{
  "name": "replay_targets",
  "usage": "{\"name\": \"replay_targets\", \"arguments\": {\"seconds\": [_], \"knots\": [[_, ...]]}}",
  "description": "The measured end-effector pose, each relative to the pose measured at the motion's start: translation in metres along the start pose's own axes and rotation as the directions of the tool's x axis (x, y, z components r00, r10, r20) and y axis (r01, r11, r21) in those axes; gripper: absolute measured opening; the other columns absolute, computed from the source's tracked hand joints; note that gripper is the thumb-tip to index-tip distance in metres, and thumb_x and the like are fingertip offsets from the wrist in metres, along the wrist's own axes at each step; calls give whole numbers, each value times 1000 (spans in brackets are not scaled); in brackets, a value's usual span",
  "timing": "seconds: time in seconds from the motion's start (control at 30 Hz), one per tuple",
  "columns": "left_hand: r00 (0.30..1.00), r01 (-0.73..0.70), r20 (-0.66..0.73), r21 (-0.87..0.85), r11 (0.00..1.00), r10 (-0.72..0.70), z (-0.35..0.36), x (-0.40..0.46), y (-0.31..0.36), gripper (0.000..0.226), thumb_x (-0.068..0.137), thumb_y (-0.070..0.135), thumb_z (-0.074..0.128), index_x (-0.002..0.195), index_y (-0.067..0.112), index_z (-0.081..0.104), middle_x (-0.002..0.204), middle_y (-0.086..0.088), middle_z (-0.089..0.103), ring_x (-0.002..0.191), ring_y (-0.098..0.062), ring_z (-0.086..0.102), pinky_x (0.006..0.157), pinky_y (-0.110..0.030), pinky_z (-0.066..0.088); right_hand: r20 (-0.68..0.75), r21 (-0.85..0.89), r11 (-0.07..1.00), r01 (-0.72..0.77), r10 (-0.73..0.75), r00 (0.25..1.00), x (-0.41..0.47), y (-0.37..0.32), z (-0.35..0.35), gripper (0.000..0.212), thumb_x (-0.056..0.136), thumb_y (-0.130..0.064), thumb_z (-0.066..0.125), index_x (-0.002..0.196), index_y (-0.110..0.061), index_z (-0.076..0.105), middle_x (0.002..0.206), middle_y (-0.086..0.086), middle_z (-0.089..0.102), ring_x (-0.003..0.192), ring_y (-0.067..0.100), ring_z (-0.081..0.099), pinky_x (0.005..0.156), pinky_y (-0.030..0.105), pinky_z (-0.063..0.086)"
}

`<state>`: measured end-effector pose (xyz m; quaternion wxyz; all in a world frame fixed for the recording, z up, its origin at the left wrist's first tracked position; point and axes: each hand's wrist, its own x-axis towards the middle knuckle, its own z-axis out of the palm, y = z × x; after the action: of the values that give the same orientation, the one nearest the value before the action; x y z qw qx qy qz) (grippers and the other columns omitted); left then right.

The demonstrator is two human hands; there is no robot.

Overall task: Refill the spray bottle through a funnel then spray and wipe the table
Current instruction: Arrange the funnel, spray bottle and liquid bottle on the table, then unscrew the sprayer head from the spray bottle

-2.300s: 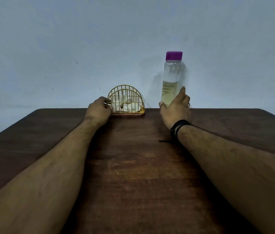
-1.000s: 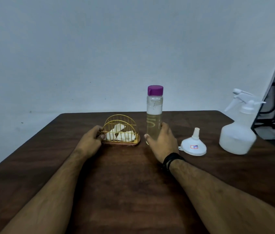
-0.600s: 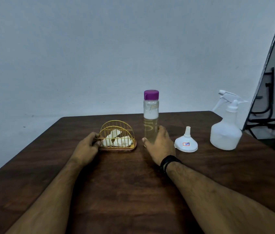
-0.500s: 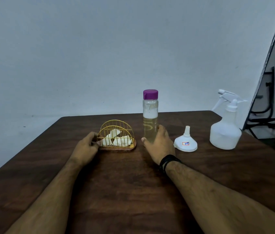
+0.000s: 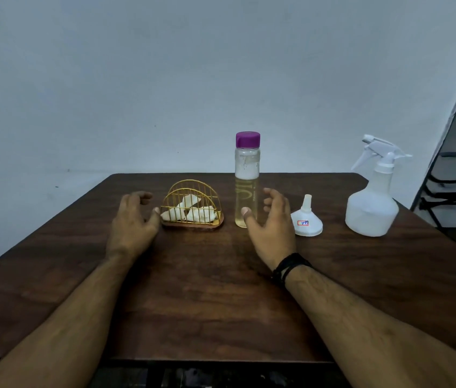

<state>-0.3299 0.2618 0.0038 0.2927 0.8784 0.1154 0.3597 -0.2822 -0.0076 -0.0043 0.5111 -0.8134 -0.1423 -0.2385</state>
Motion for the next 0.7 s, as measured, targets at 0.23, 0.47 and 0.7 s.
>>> {"name": "replay_targets", "arguments": {"seconds": [0.23, 0.47, 0.7], "knots": [[916, -398, 19, -79, 914, 401, 11, -38, 89, 20, 93, 18, 67, 113, 18, 64, 109, 8, 55, 83, -1, 55, 72, -11, 42, -59, 60, 982, 179, -175, 983, -11, 20, -74, 41, 93, -26, 74, 130, -20, 58, 111, -5, 56, 99, 11, 58, 86, 22, 48], [748, -579, 193, -278, 767, 635, 75, -55, 217, 16, 94, 23, 61, 109, 20, 66, 103, 7, 62, 85, -5, 61, 74, -18, 50, -247, -346, 924, 160, -254, 935, 18, 84, -176, 49, 85, -38, 73, 124, -20, 50, 115, 8, 54, 106, 33, 56, 91, 53, 50], [744, -423, 424, -300, 855, 517, 165, -61, 312, 43, 100, 32, 56, 140, 17, 56, 141, -2, 55, 124, -15, 57, 105, -33, 45, -116, -186, 976, -114, 93, 989, 41, 122, -217, 105, 74, -62, 80, 160, -27, 30, 153, 12, 37, 143, 31, 39, 120, 53, 36]]}}
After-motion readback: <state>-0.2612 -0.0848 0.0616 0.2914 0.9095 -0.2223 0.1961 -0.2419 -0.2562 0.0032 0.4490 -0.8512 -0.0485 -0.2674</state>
